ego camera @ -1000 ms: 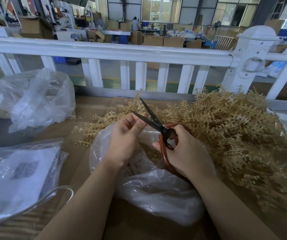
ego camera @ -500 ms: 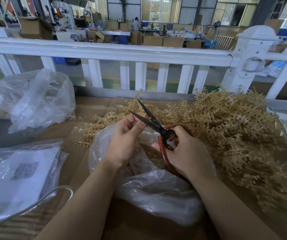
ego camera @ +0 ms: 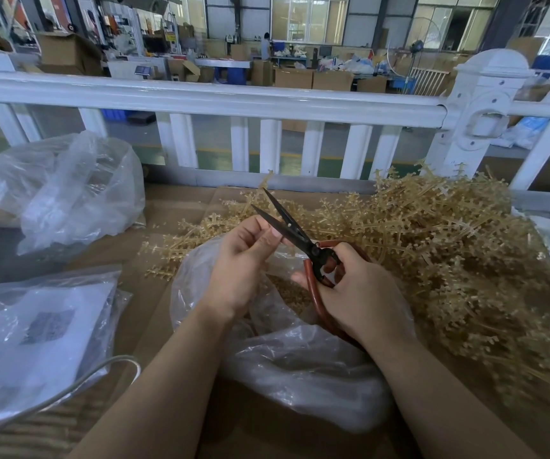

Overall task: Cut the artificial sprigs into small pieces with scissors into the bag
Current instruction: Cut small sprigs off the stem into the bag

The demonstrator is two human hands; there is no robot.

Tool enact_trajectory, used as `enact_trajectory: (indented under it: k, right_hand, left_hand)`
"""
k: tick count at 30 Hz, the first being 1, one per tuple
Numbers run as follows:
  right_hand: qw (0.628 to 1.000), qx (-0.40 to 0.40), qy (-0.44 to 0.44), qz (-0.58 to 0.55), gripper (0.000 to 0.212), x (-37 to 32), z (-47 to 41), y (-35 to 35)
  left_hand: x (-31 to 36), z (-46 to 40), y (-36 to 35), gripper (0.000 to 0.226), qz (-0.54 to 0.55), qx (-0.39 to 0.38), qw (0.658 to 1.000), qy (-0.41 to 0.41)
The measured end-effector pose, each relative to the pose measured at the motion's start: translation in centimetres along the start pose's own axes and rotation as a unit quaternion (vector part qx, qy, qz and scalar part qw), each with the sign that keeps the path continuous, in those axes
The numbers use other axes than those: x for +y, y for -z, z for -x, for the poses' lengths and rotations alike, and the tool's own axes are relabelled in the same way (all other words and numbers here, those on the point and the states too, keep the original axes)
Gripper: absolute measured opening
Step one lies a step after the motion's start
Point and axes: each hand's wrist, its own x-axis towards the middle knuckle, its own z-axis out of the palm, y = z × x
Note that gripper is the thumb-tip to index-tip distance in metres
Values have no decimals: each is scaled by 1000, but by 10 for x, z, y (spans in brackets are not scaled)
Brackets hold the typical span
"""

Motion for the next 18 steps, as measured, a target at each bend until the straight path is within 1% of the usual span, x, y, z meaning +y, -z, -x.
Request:
enact_trajectory:
  k: [3,9,14,18]
  right_hand:
    - [1000,6,4,5,49,-1,1,0]
    - [1000,7,-10,10,64,-2,-1,-1]
    - [1000,7,-14,18,71,-1,-1,-1]
    - [1000,2,-9,18,72,-2,-2,-1]
  left_hand:
    - [0,0,0,21,-6,16,1000,-6]
    - [5,3,-5,6,-21,36,999,-23]
    - [4,3,-5,7,-34,43,998,-32]
    - [3,3,-5,16,-42,38,998,-37]
